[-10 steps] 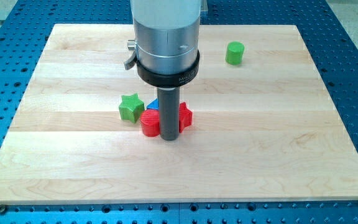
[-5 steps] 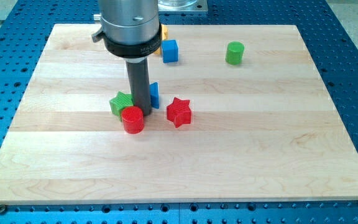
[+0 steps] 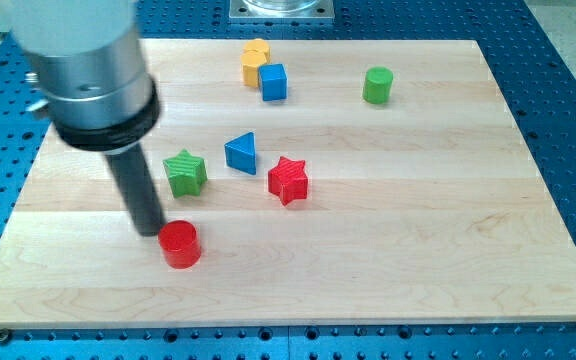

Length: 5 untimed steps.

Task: Move the red circle below the red star

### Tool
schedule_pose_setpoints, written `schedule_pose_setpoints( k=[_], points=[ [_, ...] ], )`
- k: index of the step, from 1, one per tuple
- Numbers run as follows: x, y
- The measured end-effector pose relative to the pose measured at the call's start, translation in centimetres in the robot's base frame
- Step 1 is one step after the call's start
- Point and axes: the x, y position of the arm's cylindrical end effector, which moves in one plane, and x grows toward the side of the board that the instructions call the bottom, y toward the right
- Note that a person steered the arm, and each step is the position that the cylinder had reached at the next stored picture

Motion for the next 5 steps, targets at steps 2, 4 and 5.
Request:
schedule_pose_setpoints(
  k=[2,4,5],
  points=[
    [2.1,6.6],
    [1.5,17.0],
    [1.1,17.5]
  ],
)
